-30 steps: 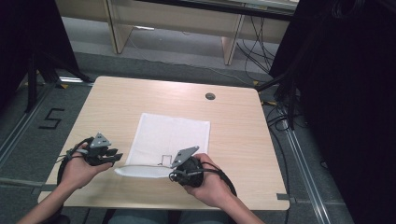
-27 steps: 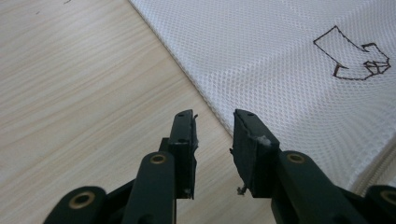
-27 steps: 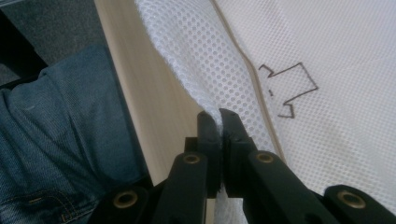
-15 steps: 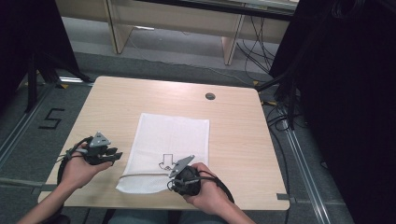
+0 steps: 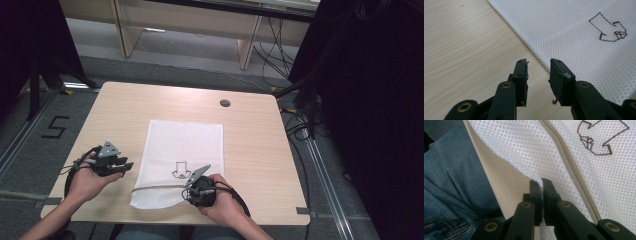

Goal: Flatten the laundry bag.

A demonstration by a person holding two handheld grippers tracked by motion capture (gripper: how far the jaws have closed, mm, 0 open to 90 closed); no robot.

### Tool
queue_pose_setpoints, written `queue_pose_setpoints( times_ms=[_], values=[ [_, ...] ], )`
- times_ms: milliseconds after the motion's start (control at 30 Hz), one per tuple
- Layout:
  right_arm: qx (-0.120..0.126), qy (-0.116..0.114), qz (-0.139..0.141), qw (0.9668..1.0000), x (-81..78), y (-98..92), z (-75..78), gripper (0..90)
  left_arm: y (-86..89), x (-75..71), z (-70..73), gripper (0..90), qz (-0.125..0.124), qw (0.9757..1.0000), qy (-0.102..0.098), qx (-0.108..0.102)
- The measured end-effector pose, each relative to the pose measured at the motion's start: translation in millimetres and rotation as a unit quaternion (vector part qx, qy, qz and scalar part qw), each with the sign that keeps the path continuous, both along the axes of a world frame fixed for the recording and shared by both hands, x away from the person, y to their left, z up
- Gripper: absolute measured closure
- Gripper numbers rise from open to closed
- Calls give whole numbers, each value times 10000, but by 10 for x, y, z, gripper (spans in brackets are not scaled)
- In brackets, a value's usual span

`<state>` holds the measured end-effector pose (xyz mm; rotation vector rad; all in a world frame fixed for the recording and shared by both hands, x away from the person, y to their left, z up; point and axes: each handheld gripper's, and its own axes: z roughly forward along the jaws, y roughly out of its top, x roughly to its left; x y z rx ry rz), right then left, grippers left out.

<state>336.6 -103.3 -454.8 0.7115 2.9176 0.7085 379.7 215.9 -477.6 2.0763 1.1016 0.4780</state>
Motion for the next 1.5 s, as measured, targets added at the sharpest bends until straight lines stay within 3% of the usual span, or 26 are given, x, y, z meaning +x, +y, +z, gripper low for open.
queue_pose_setpoints(
  times_ms=[267, 367, 433, 967, 1133, 1300, 1333, 1467, 1500],
  values=[
    [1, 102, -229, 9997, 82, 19, -47, 887, -29, 19, 10, 653, 50, 10000, -19, -1],
    [0, 102, -183, 9998, 99, 57, -54, 888, -66, 21, 11, 651, 48, 10000, -71, -11],
    [-5, 96, -189, 9998, 112, 77, -60, 887, -78, 22, 23, 649, -12, 10000, -35, 54],
    [-6, 333, -553, 9979, 217, 163, -136, 888, -201, 13, 12, 636, -133, 9998, -126, -2],
    [-27, 389, -493, 9980, 201, 141, -167, 881, -249, 3, -3, 633, -258, 9996, -67, -59],
    [26, 404, -476, 9980, 168, 90, -151, 784, -328, -21, -7, 629, -366, 9993, -63, -108],
    [47, 352, -458, 9983, 159, 74, -142, 758, -328, -25, 0, 628, -464, 9989, -81, -14],
    [238, 298, -430, 9983, 91, 7, -92, 638, -383, -44, -10, 625, -512, 9986, -52, -125],
    [290, 319, -446, 9981, 64, -15, -67, 613, -378, -45, -1, 624, -579, 9983, -39, -45]
  ],
)
